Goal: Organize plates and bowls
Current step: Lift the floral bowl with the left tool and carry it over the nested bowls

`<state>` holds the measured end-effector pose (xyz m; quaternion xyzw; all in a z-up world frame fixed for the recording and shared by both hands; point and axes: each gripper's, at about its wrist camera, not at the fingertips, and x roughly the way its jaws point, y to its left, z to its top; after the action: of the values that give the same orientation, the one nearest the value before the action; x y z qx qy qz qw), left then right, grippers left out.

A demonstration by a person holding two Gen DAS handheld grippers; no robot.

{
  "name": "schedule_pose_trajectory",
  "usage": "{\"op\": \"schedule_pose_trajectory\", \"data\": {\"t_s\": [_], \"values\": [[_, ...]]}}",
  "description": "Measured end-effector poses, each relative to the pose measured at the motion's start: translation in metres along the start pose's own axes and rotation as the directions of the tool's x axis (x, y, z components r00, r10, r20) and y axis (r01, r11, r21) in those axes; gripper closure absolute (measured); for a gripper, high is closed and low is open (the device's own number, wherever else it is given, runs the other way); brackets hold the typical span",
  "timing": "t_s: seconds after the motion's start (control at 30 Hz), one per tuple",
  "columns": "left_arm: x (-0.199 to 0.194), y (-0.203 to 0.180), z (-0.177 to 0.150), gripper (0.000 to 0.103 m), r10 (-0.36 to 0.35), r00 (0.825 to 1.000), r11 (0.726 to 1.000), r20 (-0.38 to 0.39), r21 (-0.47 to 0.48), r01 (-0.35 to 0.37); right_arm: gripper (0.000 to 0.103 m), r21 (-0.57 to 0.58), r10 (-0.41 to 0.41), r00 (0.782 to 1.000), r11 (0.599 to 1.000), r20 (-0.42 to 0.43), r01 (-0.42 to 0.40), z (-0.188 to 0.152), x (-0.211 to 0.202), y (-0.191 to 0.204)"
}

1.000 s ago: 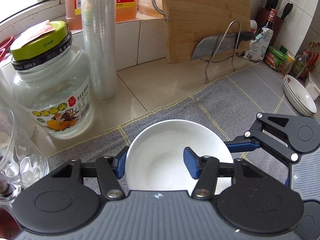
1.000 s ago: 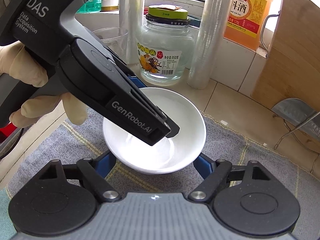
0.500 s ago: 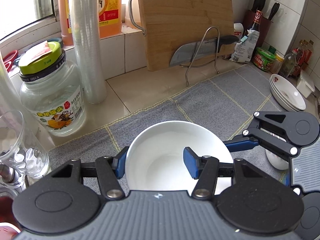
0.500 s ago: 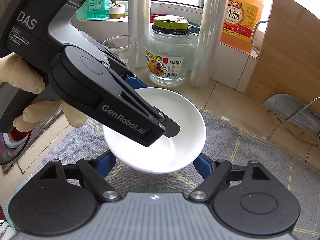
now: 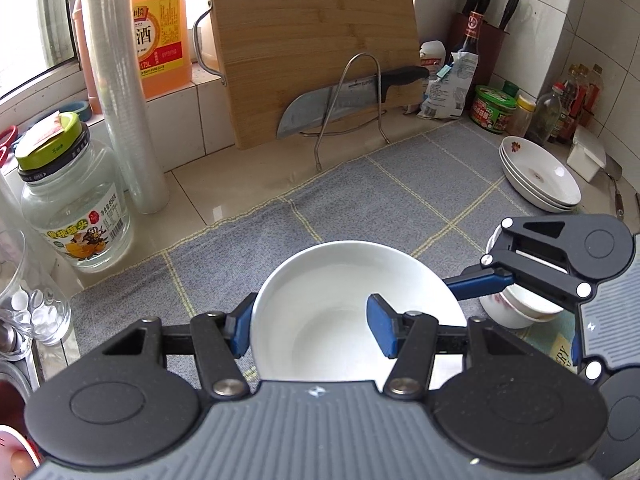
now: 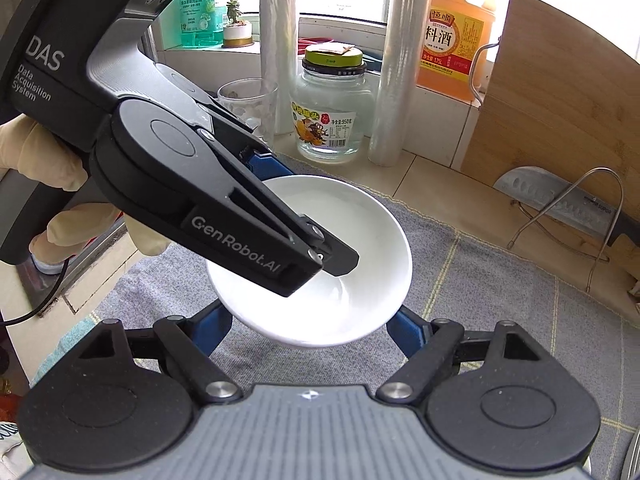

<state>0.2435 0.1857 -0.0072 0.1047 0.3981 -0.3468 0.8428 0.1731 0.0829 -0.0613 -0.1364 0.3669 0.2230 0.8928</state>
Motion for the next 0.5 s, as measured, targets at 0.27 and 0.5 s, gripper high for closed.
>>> {"op": "schedule_pose_trajectory", "data": {"t_s": [0.27,0.5], "values": [[-0.004,-0.034,0.002,0.047,-0.028,1.000,1.000,0.014,0.004,0.028,0.016,0.008,-0.007,1.000,1.000,-0.003,0.007,-0.021,-0.030,-0.010],[-0.003,-0.065,0.007,0.047,-0.056,0.998,0.998,0.023,0.024,0.055,0.016,0.015,-0.027,1.000,1.000,0.000,0.027,-0.040,-0.055,-0.022]]}}
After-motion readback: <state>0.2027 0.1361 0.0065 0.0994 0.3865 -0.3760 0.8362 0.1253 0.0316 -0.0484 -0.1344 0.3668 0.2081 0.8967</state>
